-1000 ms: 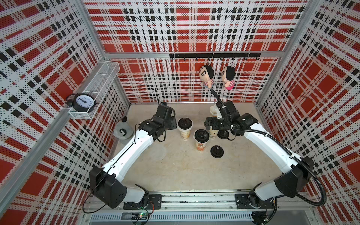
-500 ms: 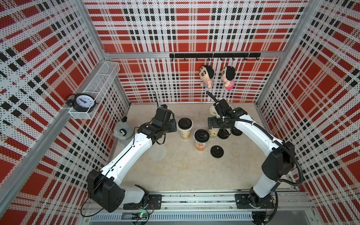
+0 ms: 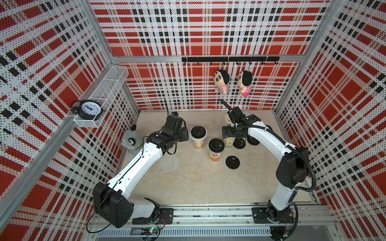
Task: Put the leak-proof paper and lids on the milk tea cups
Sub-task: Pick up the leak-proof paper from the center of the board.
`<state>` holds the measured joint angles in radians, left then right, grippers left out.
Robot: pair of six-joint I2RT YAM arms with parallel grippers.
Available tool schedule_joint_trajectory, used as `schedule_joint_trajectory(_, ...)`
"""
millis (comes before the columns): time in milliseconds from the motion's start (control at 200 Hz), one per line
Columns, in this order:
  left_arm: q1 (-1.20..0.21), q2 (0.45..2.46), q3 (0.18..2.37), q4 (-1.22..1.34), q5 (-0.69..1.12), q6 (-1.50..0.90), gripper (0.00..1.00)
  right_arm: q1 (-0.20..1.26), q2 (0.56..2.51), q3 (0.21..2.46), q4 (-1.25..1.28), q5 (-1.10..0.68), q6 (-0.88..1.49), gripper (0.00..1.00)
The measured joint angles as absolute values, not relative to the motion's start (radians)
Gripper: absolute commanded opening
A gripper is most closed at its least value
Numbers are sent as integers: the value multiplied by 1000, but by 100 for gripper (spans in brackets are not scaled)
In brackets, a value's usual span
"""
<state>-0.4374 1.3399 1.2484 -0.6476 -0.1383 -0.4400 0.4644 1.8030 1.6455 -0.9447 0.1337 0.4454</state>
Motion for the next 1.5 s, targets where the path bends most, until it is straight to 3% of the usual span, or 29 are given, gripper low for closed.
schedule_joint_trajectory(200,-299,1381,1213,-588,-74,-445,47,464,1800,1661,-932,111,445,100)
schedule_joint_trajectory(476,-143,1656,1250,-485,-7,-456,39,463,1722,1661,-929,90,436,100)
schedule_joint_trajectory(967,-147,2057,1558,-426,43,-410,38,435,1577,1571,-915,90,437,100)
schedule_joint_trajectory(1087,-147,2130,1622,-416,49,-398,44,435,1574,1546,-915,90,439,100)
schedule_joint_trajectory(1283,-156,2175,1640,-421,49,-387,54,434,1569,1520,-914,90,447,100)
schedule_joint_trajectory(1498,-178,2179,1640,-420,52,-364,52,434,1560,1506,-905,87,457,100)
